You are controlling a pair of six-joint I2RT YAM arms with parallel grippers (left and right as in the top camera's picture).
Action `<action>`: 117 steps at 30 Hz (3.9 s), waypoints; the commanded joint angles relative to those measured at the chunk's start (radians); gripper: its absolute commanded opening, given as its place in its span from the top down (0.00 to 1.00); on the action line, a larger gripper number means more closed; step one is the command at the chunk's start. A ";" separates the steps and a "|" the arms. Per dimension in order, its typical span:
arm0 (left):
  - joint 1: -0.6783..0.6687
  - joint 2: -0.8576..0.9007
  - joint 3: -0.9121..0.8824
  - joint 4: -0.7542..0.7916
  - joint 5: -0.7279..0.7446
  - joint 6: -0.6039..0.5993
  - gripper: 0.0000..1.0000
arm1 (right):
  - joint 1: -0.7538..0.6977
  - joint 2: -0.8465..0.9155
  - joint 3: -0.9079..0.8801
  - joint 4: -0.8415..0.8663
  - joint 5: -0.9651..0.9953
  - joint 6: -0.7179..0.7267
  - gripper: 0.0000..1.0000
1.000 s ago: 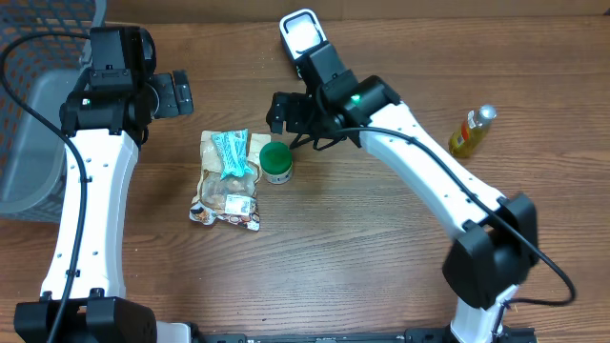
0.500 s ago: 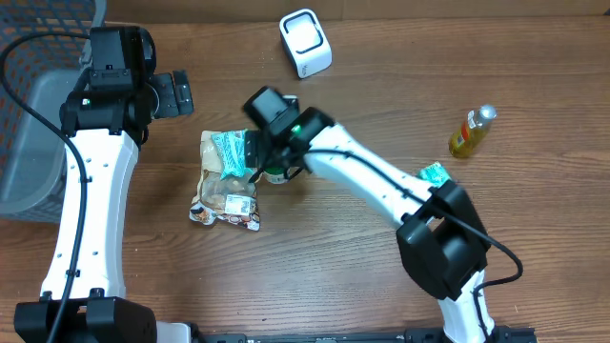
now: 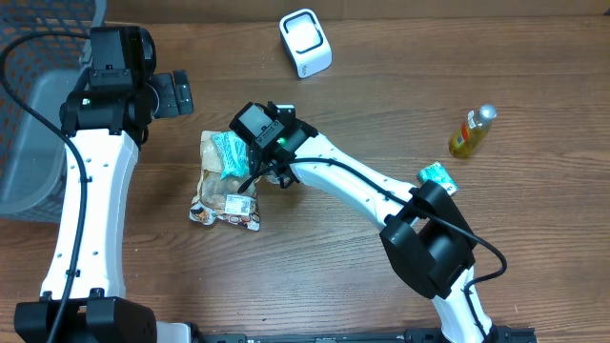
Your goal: Scan the item barcode
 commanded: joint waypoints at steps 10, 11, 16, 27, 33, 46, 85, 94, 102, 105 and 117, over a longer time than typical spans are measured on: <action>-0.002 0.001 0.007 0.001 -0.005 0.008 0.00 | -0.066 -0.002 -0.002 -0.134 0.023 0.000 0.41; -0.002 0.001 0.007 0.001 -0.005 0.008 0.01 | -0.076 -0.003 -0.002 -0.151 0.023 0.000 0.41; -0.002 0.001 0.007 0.001 -0.005 0.008 0.00 | -0.135 -0.003 -0.002 -0.222 0.022 -0.044 0.39; -0.002 0.001 0.007 0.001 -0.005 0.008 0.00 | -0.208 -0.003 -0.002 -0.301 0.014 -0.163 0.39; -0.002 0.001 0.007 0.001 -0.005 0.008 0.01 | -0.211 -0.003 -0.002 -0.307 0.010 -0.162 0.35; -0.002 0.001 0.007 0.001 -0.005 0.008 0.00 | -0.212 -0.003 -0.002 -0.287 -0.001 -0.162 0.00; -0.002 0.001 0.007 0.001 -0.005 0.008 0.01 | -0.263 0.003 -0.035 -0.241 -0.140 -0.162 0.06; -0.002 0.001 0.007 0.001 -0.005 0.008 0.01 | -0.263 0.003 -0.072 -0.204 -0.140 -0.162 0.24; -0.002 0.001 0.007 0.001 -0.005 0.008 0.00 | -0.261 0.003 -0.072 -0.203 -0.125 -0.179 0.42; -0.002 0.001 0.007 0.001 -0.005 0.008 0.01 | -0.257 0.003 -0.072 -0.205 -0.125 -0.248 0.42; -0.002 0.001 0.007 0.001 -0.005 0.008 0.00 | -0.257 0.003 -0.072 -0.208 -0.125 -0.240 0.15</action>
